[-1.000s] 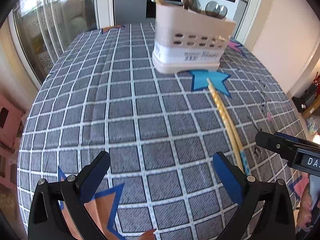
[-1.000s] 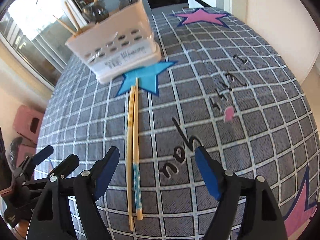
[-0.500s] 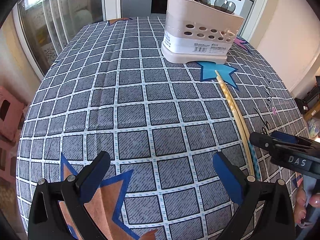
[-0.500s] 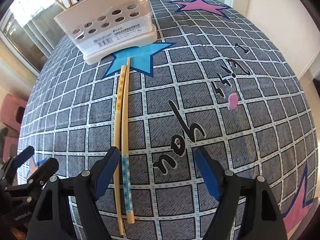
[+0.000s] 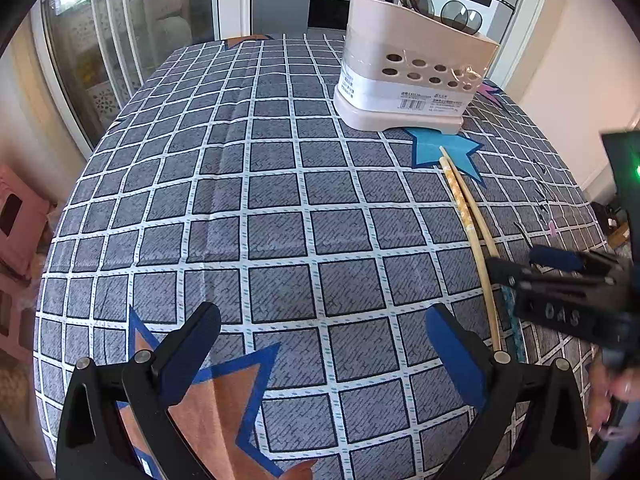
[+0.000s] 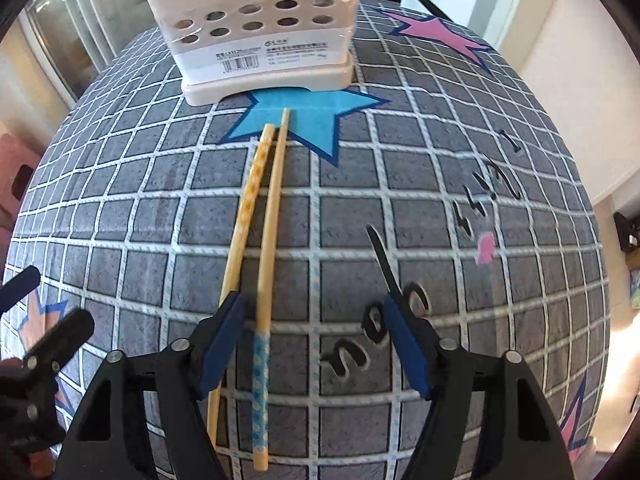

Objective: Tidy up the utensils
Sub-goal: 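Move both grippers down toward the two chopsticks lying by the blue star, then grasp a plain wooden chopstick with the right gripper while the left gripper grasps a patterned chopstick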

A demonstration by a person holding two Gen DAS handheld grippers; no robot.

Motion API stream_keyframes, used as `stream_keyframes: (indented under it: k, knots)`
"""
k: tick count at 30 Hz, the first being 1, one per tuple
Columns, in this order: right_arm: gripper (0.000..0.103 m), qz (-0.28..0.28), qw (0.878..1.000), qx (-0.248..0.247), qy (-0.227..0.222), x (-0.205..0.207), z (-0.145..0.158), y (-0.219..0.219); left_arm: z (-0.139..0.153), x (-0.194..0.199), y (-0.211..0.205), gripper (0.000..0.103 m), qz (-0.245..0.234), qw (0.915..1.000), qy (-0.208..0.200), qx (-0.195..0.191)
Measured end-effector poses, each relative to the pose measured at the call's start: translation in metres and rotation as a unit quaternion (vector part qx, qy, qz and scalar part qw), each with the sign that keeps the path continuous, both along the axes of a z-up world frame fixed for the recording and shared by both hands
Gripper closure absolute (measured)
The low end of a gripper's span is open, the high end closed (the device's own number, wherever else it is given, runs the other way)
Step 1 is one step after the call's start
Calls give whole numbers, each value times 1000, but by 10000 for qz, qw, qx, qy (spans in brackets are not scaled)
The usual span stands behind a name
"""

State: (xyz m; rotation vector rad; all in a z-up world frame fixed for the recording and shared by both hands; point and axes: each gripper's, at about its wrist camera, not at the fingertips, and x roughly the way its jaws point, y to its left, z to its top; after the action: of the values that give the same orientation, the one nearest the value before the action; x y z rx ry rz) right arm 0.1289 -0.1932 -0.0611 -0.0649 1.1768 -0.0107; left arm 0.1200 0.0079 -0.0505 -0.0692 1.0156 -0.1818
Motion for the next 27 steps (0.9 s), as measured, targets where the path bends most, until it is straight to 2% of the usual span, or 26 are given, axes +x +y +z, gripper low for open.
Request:
stream_keyframes:
  k: [2, 7, 12, 14, 19, 27]
  knots:
    - [41, 102, 9998, -2, 143, 11, 2, 6, 1, 1, 1, 0, 6, 10000, -10, -9]
    - [50, 341, 9971, -59, 684, 38, 2, 19, 5, 3, 3, 0, 43, 10000, -71, 48]
    - [66, 409, 9952, -29, 893, 47, 3, 23, 9, 9, 4, 0, 24, 10000, -82, 45]
    - [93, 420, 9946, 22, 953, 49, 4, 24, 9, 13, 2, 0, -41, 10000, -1, -10]
    - [96, 454, 9957, 240, 777, 50, 8, 26, 7, 24, -12, 0, -404, 9982, 343, -271]
    - [96, 199, 9965, 765, 274, 10, 23, -22, 4, 52, -55, 0, -661, 9940, 796, -359]
